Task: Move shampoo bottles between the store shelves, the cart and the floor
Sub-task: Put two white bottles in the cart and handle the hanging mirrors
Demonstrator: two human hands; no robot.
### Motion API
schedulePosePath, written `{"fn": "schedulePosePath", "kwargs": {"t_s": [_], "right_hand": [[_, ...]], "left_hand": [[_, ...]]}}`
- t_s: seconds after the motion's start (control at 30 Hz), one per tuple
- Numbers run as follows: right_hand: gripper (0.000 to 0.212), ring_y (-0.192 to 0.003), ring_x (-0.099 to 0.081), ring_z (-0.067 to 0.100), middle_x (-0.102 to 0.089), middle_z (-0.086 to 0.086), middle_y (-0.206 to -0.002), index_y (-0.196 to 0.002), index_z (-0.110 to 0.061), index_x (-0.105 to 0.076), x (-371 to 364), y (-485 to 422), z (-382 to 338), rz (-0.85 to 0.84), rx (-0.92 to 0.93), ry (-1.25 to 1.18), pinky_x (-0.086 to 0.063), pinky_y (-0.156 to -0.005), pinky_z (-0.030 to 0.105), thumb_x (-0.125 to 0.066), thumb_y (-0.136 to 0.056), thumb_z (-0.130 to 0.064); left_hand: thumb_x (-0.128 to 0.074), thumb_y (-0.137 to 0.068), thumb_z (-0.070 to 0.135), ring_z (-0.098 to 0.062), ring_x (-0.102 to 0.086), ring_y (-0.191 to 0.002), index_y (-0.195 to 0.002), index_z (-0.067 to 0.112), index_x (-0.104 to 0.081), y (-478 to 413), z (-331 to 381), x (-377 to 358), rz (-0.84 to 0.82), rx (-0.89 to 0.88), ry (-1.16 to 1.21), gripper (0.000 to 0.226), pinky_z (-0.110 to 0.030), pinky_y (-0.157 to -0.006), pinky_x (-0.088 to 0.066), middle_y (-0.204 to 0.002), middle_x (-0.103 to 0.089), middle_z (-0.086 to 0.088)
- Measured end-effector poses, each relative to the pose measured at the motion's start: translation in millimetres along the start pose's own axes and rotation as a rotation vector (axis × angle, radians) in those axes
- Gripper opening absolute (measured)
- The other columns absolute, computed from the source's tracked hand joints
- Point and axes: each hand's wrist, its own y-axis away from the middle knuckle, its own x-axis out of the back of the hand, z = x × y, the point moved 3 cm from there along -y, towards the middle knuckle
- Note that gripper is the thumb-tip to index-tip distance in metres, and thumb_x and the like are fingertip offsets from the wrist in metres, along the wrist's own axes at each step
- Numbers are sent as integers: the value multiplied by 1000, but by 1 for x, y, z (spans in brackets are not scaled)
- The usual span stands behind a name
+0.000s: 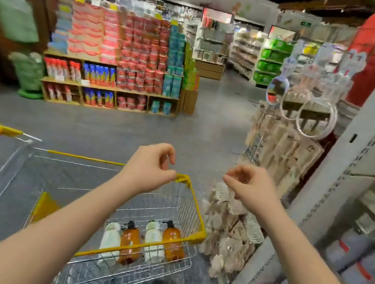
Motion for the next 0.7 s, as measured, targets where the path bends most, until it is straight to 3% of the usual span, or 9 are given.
{"fn": "schedulePosePath", "kwargs": {"t_s": [0.2, 0.3, 0.4, 0.47, 0.6, 0.7], "right_hand": [[17, -60, -52, 18, -58, 7, -65, -67, -18, -63, -123, -79, 49, -267, -70, -49, -50, -65, 39, -72, -79, -11], [23, -58, -51, 17, -57, 0, -61, -65, -22, -60, -181, -105, 86, -402, -138, -31, -51, -68, 41, -72, -79, -10], [7, -67, -57, 20, -63, 4, -71, -76, -12, -66, -228, -120, 129, -495, -210, 25, -51, -69, 35, -70, -81, -15], [8, -68, -57, 19, -60, 2, -69, -81, -11, -64, -253, -126, 155, -572, -245, 99, -46, -61, 28, -68, -83, -17], [13, -73, -52, 17, -52, -5, -68, -84, -18, -59, -294, -134, 211, -687, -351, 235, -38, -61, 26, -71, -82, -22], [30, -77, -52, 12, -55, -6, -83, -110, -15, -62, -315, -137, 247, -713, -460, 290, -36, -55, 18, -69, -83, -25]], "left_hand": [[-66, -68, 6, -9, -45, -52, -68, 27, -49, -10, -120, -16, 8, 341, -58, 27, -24, -55, -39, -55, -50, 8], [-69, -72, 9, -8, -48, -56, -73, 24, -53, -13, -174, -34, -28, 448, -105, 21, -15, -56, -36, -60, -54, 7], [-69, -75, 14, -9, -51, -59, -76, 24, -54, -15, -227, -60, -69, 565, -102, 18, -12, -54, -34, -64, -57, 6], [-69, -76, 18, -7, -49, -58, -77, 25, -54, -16, -259, -80, -120, 635, -102, 17, -16, -54, -35, -62, -55, 8], [-70, -78, 25, -13, -50, -65, -84, 23, -53, -22, -326, -118, -236, 739, -97, 18, -25, -56, -34, -66, -50, 8], [-68, -80, 24, -14, -51, -68, -92, 20, -54, -27, -374, -145, -348, 785, -100, 19, -19, -51, -32, -70, -51, 7]]}}
